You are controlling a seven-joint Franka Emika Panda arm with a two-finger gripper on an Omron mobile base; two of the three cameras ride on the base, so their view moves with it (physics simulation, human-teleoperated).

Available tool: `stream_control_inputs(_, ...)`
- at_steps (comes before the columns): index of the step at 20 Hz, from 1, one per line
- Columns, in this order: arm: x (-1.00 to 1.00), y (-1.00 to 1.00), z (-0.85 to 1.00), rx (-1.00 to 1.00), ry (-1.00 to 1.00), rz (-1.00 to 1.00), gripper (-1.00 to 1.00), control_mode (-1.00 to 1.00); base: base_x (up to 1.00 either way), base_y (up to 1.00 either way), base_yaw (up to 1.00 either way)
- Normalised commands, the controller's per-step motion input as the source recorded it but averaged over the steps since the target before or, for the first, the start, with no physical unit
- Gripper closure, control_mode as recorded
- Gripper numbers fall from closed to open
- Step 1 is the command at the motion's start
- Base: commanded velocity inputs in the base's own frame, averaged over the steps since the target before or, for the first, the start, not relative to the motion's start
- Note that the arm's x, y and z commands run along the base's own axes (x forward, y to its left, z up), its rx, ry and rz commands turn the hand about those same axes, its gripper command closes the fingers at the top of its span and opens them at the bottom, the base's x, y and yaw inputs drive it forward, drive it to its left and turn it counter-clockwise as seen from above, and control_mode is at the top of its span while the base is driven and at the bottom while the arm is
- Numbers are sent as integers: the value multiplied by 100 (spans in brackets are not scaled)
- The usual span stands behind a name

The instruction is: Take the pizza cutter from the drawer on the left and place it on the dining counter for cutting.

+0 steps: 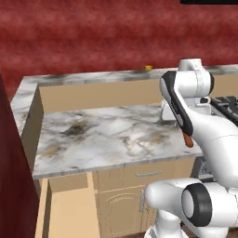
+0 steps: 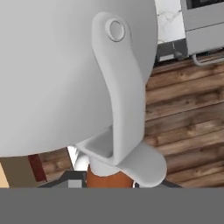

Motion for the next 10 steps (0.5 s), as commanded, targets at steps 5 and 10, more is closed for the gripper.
stream_control_inputs(5, 0, 0, 0, 0, 0, 0, 100, 100, -34, -100, -22)
stream_control_inputs(10, 0, 0, 0, 0, 0, 0, 100, 100, -6, -81, -65)
